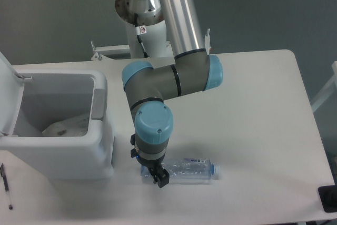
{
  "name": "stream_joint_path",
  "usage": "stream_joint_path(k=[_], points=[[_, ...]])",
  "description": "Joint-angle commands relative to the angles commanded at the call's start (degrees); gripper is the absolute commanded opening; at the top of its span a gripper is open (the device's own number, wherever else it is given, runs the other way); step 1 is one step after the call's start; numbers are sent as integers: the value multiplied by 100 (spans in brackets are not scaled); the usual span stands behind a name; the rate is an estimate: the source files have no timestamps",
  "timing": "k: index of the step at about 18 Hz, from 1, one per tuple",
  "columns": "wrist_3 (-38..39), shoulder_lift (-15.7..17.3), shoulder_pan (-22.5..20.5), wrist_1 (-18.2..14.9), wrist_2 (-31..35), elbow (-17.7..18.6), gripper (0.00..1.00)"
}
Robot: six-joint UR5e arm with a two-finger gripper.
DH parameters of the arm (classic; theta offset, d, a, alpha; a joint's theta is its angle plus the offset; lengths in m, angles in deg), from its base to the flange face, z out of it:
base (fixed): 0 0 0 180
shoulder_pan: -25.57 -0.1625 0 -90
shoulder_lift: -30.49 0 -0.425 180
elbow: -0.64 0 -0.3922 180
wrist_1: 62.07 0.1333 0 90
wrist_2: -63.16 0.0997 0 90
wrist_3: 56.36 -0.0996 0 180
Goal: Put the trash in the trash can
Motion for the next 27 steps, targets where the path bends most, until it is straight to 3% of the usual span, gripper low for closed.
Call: stream_joint_path(k=[15,20,23,27], points=[[0,-176,176,53,413,97,95],[35,-255,220,88,501,97,85],[79,-308,299,386,623,140,84],[167,-299,334,439,800,149,67]])
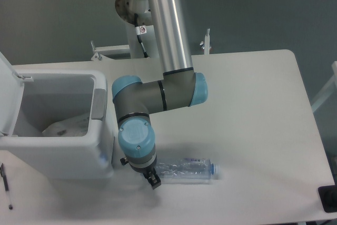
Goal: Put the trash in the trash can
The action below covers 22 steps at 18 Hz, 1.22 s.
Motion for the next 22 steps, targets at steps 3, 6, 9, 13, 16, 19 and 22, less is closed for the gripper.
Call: stream_joint_path(k=[3,6,9,13,16,19,22], points=[[62,35,0,0,18,9,51],[88,79,0,0,18,-9,44],[97,97,0,87,9,-88,39],[97,114,-88,369,9,-123,35],[97,97,-228,466,-35,-350,34],[211,18,-299,492,-70,-649,34],[229,-87,-378,501,-88,-878,34]])
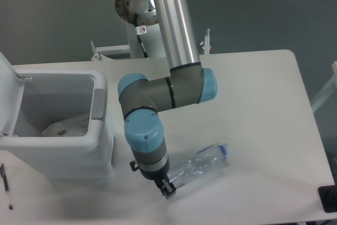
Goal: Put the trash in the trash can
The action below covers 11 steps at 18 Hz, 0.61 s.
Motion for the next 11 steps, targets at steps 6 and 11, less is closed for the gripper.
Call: stream_joint_path(k=[6,11], points=[[149,-62,-439,0,-894,-475,34],[571,104,-624,0,-1871,-528,34]])
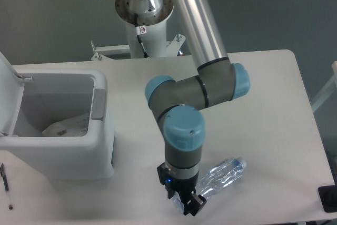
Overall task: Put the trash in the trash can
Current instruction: 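Close the gripper around the bottle's middle and lift it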
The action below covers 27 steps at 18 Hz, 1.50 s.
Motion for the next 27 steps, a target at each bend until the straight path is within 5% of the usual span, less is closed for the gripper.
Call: stream_joint_path(k=[13,24,27], points=[[729,1099,-536,0,-2644,-61,34],[1090,1406,-659,35,-4254,-361,34],[2105,1521,-633,35,-4631,-334,34]])
